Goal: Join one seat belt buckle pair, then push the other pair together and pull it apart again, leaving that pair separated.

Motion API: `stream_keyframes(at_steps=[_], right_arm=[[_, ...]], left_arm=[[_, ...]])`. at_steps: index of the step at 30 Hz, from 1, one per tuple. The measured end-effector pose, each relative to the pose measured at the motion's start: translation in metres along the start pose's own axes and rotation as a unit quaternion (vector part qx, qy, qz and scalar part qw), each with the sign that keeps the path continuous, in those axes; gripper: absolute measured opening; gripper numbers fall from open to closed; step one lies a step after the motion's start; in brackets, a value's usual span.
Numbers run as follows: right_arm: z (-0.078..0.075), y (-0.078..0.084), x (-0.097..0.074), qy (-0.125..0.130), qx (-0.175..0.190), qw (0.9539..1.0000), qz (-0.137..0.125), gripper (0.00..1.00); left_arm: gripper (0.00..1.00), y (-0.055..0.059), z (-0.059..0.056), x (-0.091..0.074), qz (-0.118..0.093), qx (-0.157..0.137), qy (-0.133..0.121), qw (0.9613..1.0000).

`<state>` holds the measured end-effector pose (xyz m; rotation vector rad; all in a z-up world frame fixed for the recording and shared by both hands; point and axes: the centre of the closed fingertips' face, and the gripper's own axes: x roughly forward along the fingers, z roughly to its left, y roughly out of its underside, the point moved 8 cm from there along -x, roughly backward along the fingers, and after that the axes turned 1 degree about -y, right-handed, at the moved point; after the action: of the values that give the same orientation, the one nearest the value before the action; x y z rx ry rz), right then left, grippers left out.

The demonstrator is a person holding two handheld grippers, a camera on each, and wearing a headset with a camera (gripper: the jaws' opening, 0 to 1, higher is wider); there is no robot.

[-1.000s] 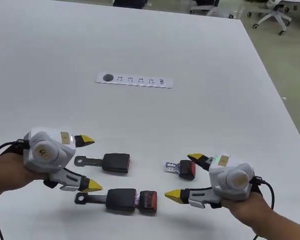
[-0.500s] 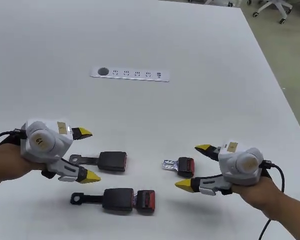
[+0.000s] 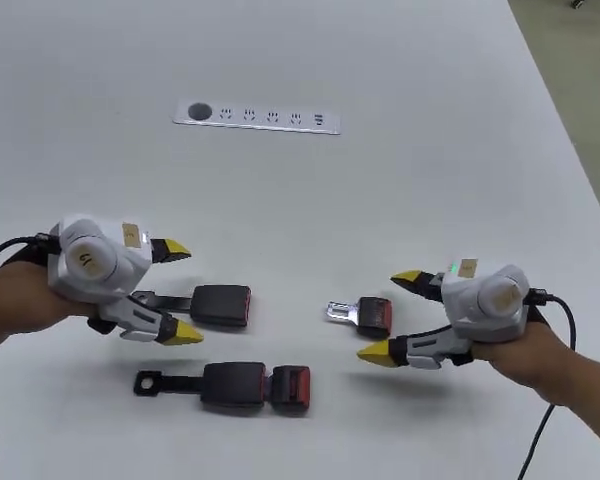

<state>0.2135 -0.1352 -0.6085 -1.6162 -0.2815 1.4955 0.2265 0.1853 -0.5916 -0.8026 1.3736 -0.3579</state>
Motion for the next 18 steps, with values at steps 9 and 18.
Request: stream_keyframes(at_steps=[9,18], right_arm=[[-0.007,0.012,0.011,-0.023,-0.003,0.9995,0.023,0.72],[-0.011,0.012,0.008,-0.032,-0.012,0.9989,0.033,0.58]], left_arm=[[0.67,0.009,0.003,0.019,0.012,0.007,0.027,0.9995],[0.61,0.012,0.005,0.03,0.029,0.053,0.032,0.9976]])
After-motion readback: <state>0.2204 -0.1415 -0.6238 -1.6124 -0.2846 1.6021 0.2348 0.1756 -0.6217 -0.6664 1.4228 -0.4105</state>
